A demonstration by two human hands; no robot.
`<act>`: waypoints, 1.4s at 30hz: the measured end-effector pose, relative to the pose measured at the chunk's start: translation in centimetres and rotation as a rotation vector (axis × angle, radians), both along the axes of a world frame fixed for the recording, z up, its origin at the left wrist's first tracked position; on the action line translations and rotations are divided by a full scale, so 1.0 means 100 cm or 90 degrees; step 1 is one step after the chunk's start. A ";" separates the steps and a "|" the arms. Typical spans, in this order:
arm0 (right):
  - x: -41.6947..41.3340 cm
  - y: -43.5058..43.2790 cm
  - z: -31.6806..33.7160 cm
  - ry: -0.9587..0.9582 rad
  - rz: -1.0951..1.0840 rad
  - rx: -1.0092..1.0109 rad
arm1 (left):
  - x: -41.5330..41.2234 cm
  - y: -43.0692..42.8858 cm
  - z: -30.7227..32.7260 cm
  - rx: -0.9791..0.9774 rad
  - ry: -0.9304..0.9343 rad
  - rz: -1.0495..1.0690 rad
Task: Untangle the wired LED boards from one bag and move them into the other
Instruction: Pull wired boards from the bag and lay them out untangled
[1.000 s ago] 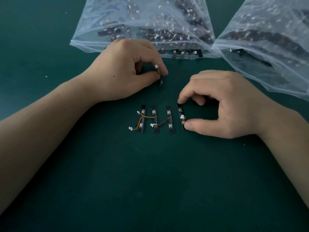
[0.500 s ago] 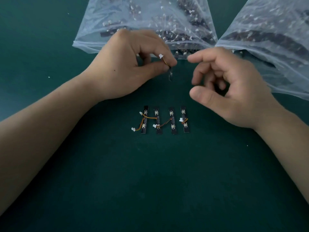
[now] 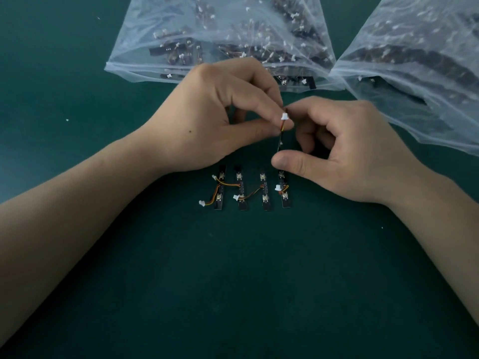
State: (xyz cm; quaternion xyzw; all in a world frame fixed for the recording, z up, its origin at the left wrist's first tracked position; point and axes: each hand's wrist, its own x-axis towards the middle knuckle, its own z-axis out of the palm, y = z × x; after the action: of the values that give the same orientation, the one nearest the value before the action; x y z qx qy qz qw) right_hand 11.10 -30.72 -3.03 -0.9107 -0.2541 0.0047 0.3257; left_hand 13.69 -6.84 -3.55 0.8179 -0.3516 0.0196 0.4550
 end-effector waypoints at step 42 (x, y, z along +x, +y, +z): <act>0.004 -0.026 0.009 -0.006 0.115 -0.093 | 0.005 0.009 -0.002 0.083 0.054 0.101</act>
State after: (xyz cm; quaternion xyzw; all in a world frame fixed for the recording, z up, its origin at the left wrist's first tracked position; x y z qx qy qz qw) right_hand 11.46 -33.35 -2.17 -0.9054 -0.3358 0.0486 0.2552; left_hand 14.20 -5.93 -3.74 0.8711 -0.2668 -0.0017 0.4124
